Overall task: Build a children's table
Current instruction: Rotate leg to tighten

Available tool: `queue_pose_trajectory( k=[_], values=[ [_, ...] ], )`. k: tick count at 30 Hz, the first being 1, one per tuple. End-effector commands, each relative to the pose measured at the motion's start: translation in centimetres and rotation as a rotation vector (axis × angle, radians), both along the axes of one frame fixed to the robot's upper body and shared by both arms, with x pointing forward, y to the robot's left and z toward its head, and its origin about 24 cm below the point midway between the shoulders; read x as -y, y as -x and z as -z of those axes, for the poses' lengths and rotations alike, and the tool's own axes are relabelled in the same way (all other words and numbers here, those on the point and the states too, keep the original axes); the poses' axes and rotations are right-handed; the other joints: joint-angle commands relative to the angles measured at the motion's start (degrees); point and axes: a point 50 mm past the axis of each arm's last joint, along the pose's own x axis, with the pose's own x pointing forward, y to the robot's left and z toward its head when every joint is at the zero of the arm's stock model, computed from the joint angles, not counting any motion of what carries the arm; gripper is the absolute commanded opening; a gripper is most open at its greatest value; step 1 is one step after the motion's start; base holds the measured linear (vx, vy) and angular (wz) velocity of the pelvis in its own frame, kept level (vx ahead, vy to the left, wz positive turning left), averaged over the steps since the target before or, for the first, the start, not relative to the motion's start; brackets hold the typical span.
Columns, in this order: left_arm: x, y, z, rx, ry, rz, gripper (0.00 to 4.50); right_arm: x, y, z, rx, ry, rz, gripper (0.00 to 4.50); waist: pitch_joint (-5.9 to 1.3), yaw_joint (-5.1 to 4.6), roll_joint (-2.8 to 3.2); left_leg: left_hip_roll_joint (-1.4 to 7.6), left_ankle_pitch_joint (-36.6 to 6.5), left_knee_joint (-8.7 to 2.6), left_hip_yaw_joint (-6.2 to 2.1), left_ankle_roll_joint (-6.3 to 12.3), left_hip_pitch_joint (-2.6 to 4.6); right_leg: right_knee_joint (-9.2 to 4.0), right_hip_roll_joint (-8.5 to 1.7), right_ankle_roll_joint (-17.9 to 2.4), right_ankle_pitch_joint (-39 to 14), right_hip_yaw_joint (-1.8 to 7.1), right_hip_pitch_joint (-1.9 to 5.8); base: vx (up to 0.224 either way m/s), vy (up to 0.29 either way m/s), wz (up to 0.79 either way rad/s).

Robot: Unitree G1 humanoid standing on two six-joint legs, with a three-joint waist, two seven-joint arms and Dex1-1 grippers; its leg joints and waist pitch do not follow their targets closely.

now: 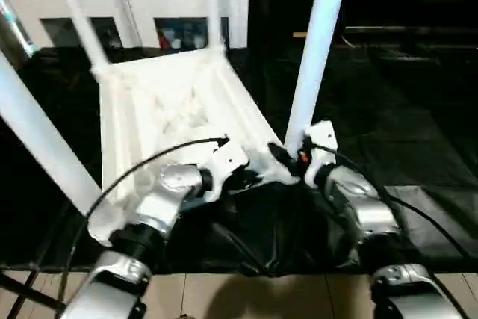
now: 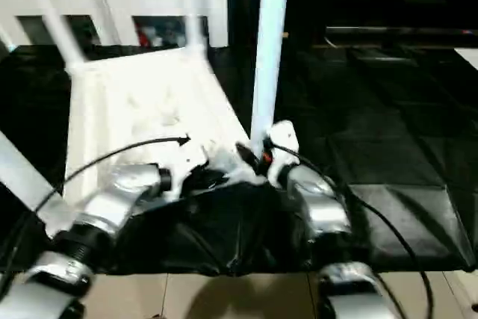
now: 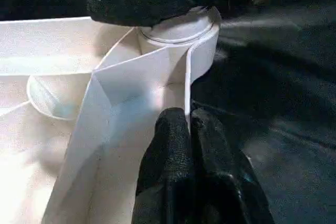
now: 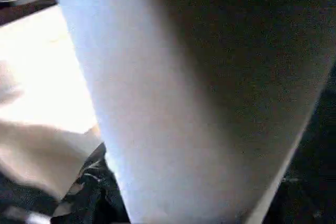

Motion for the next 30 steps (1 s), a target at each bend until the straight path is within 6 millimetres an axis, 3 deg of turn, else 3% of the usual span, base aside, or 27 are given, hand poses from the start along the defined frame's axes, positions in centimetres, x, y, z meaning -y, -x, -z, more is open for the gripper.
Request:
queue_pose_trajectory(
  k=[1, 3, 5, 6, 9, 12, 13, 14, 15, 21, 30],
  values=[
    [4.6, 0.8, -1.5, 0.054, 0.099, 0.086, 0.0, -5.5, 2.4, 3.2, -0.155, -0.001, -0.174, 2.02, -2.57, 0.24, -0.47, 1.25, -12.7, -3.73, -0.38, 2.5, -0.47, -4.95, -3.56, -8.2, -17.8, 2.77, 3.03, 0.0, 0.0, 0.0],
    [4.8, 0.8, -1.5, 0.056, 0.101, 0.081, 0.0, -6.0, 2.6, 3.2, -0.142, 0.001, -0.2, 2.56, -2.51, 0.21, -0.45, 1.23, -13.5, -3.77, -0.37, 2.59, -0.46, -5.19, -3.57, -7.7, -19.3, 2.76, 2.95, 0.0, 0.0, 0.0],
    [4.8, 0.8, -1.5, 0.058, 0.097, 0.083, 0.0, -6.2, 2.7, 3.2, -0.145, -0.018, -0.218, 2.69, -2.54, 0.18, -0.37, 1.31, -13.8, -3.86, -0.43, 2.83, -0.43, -5.19, -3.58, -7.6, -19.5, 2.83, 2.9, 0.0, 0.0, 0.0],
    [4.7, 0.8, -1.5, 0.063, 0.092, 0.085, 0.0, -6.2, 2.7, 3.2, -0.148, -0.029, -0.225, 2.78, -2.54, 0.11, -0.78, 1.31, -13.8, -3.89, -0.41, 2.99, -0.49, -5.23, -3.54, -7.5, -19.4, 2.83, 2.97, 0.0, 0.0, 0.0],
    [4.4, 0.8, -1.5, 0.066, 0.084, 0.085, 0.0, -5.9, 2.8, 3.2, -0.14, -0.021, -0.239, 3.13, -2.62, 0.12, -0.56, 1.41, -13.7, -3.93, -0.47, 3.06, -0.49, -5.08, -3.61, -7.6, -18.7, 2.87, 2.94, 0.0, 0.0, 0.0],
    [3.5, 0.8, -1.5, 0.069, 0.077, 0.111, 0.0, -5.0, 2.7, 2.8, -0.1, 0.015, -0.304, 3.13, -2.67, 0.1, -0.45, 1.38, -13.7, -3.88, -0.46, 3.24, -0.58, -5.04, -3.59, -7.8, -17.9, 2.86, 3.03, 0.0, 0.0, 0.0],
    [3.2, 0.8, -1.6, 0.069, 0.074, 0.124, 0.0, -4.6, 2.8, 2.6, -0.09, 0.021, -0.339, 3.13, -2.76, 0.19, -0.15, 1.42, -13.4, -3.84, -0.5, 3.44, -0.58, -4.89, -3.6, -8.1, -16.8, 2.85, 3.09, 0.0, 0.0, 0.0],
    [2.9, 0.8, -1.6, 0.068, 0.072, 0.134, 0.0, -4.2, 2.8, 2.5, -0.078, 0.029, -0.372, 3.13, -2.84, 0.16, -0.36, 1.4, -12.7, -3.68, -0.4, 3.8, -0.63, -4.77, -3.51, -8.6, -14.9, 2.86, 3.11, 0.0, 0.0, 0.0],
    [2.4, 0.8, -1.7, 0.067, 0.07, 0.15, 0.0, -3.6, 2.9, 2.2, -0.067, 0.031, -0.424, 3.13, -2.87, 0.2, -0.15, 1.39, -12.3, -3.58, -0.34, 4.16, -0.67, -4.67, -3.45, -9.2, -13.2, 2.84, 3.17, 0.0, 0.0, 0.0],
    [0.6, 0.6, -2.0, 0.068, 0.035, 0.226, 0.0, -1.3, 4.0, 1.2, -0.086, 0.022, -0.671, 3.13, -3.03, 0.98, -0.32, 1.61, -9.2, -3.04, -0.16, 6.68, -0.73, -3.9, -3.35, -11.4, -8.3, 2.62, 3.39, 0.0, 0.0, 0.0],
    [-2.1, 0.7, -2.3, 0.037, -0.014, 0.342, 0.0, 0.6, 7.0, 0.8, -0.205, 0.036, -1.03, 3.13, -2.8, 3.04, -1.04, 1.97, -10.7, -3.28, -0.12, 6.01, -0.31, -4.26, -3.62, -10.1, -13.6, 2.88, 3.03, 0.0, 0.0, 0.0]
  ],
)
